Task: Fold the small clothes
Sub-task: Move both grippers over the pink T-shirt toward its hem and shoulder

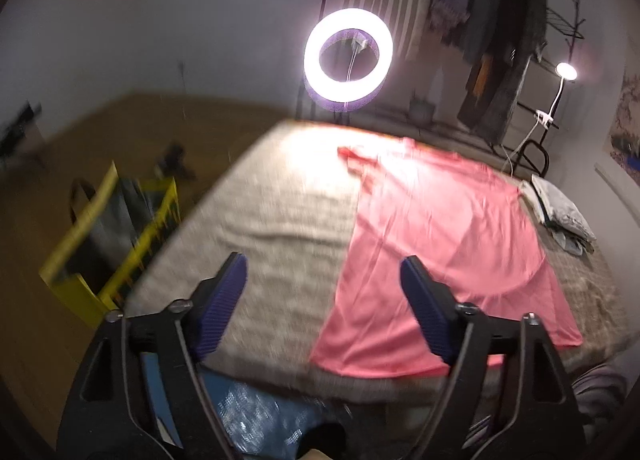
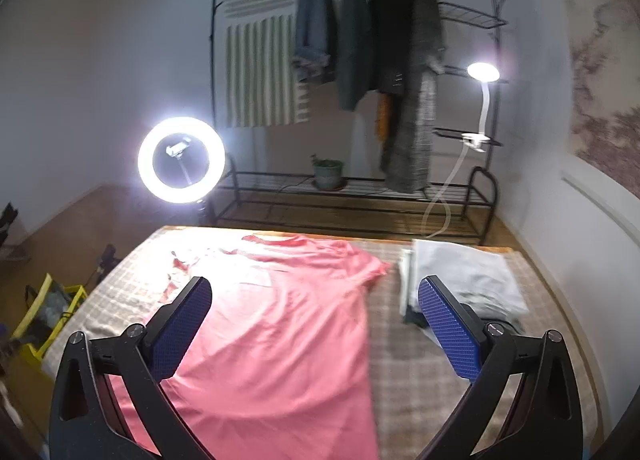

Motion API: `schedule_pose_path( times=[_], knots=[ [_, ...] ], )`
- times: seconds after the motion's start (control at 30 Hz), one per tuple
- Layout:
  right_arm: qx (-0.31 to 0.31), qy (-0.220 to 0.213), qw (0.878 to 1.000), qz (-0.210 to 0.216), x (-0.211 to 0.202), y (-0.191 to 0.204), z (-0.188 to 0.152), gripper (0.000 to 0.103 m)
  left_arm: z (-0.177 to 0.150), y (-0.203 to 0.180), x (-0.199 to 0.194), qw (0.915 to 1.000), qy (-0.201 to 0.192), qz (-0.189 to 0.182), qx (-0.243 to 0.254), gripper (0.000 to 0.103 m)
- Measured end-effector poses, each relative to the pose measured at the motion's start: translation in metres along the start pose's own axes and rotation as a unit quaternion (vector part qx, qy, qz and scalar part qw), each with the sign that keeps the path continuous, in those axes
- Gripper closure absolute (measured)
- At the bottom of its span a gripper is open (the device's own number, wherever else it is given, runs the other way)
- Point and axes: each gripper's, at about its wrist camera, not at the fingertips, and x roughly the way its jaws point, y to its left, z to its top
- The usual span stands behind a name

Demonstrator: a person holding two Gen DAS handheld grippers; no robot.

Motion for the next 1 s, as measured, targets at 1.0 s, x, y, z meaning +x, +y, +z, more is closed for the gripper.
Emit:
schedule_pose_path(
  times=[1.0],
  knots=[
    [-0.041,0.220,0.951,0.212,0.335,0.248,0.020,0.030,-0.072,0.014,0.133,0.9905,0.123,-0.060,-0.017,0.058]
  ],
)
